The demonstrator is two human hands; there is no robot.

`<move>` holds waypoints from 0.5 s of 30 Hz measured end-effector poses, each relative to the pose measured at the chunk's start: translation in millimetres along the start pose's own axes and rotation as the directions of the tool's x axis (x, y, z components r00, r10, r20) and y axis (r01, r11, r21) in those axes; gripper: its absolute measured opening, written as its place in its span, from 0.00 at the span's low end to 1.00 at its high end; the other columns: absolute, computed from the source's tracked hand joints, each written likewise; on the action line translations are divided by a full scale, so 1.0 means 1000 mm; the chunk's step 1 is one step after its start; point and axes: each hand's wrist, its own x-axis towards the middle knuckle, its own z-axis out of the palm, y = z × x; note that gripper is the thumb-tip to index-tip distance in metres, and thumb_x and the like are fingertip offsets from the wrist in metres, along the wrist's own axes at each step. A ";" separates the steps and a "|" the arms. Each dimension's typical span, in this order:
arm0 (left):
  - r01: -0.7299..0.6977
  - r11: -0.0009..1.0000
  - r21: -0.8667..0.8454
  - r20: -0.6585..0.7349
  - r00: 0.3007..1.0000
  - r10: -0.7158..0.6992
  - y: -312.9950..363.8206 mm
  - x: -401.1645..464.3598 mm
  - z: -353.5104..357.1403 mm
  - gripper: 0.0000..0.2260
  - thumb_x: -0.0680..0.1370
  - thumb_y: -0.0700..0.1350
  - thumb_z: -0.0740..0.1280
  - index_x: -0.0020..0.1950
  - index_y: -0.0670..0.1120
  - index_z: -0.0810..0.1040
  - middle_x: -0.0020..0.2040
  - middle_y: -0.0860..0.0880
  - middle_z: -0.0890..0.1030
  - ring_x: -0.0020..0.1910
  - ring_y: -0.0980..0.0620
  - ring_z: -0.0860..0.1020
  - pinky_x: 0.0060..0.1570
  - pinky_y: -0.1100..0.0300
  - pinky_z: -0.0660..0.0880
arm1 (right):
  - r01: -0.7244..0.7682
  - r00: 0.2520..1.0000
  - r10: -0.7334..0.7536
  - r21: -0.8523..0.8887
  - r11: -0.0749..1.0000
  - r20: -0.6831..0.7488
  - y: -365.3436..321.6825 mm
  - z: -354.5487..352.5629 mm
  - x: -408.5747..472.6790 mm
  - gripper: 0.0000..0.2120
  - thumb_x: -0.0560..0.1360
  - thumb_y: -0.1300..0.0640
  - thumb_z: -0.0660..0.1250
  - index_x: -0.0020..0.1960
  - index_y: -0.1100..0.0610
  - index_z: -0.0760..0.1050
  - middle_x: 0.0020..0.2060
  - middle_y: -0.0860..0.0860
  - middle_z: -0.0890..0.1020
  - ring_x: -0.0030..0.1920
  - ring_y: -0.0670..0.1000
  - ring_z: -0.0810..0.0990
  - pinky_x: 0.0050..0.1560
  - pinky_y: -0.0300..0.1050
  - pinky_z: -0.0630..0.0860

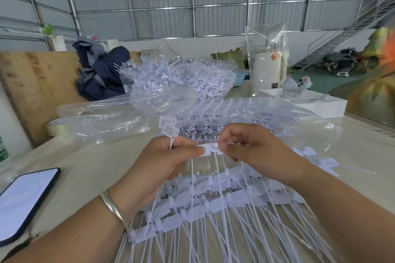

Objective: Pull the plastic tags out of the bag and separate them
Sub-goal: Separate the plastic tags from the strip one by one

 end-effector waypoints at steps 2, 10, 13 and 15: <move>-0.010 0.999 -0.030 -0.028 1.000 0.009 -0.001 0.000 0.001 0.05 0.67 0.46 0.75 0.32 0.50 0.82 0.22 0.53 0.61 0.21 0.55 0.57 0.22 0.67 0.57 | -0.017 1.000 0.018 -0.008 1.000 0.017 -0.002 -0.002 -0.001 0.09 0.77 0.57 0.66 0.38 0.56 0.75 0.27 0.46 0.74 0.29 0.44 0.70 0.34 0.32 0.67; 0.114 0.945 -0.308 0.188 0.980 -0.057 -0.002 -0.003 0.003 0.11 0.70 0.42 0.73 0.30 0.50 0.76 0.24 0.55 0.59 0.20 0.59 0.55 0.20 0.67 0.53 | -0.023 0.996 0.017 0.062 0.998 0.088 -0.010 -0.005 -0.005 0.10 0.78 0.56 0.64 0.39 0.58 0.73 0.31 0.51 0.71 0.32 0.45 0.68 0.35 0.33 0.66; 0.229 0.865 -0.445 0.328 0.941 -0.081 -0.007 -0.005 0.012 0.09 0.71 0.43 0.71 0.36 0.48 0.72 0.22 0.56 0.59 0.18 0.61 0.56 0.18 0.68 0.54 | -0.029 0.972 0.007 0.093 0.995 0.234 -0.012 0.000 -0.005 0.10 0.80 0.59 0.61 0.39 0.56 0.71 0.31 0.48 0.70 0.34 0.45 0.68 0.38 0.34 0.66; 0.220 0.851 -0.477 0.328 0.943 -0.060 -0.008 -0.006 0.016 0.09 0.69 0.44 0.72 0.36 0.48 0.73 0.23 0.55 0.60 0.18 0.62 0.57 0.18 0.69 0.56 | -0.040 0.964 0.006 0.122 0.992 0.266 -0.011 0.002 -0.005 0.10 0.80 0.60 0.59 0.40 0.56 0.71 0.29 0.42 0.72 0.33 0.42 0.69 0.39 0.30 0.66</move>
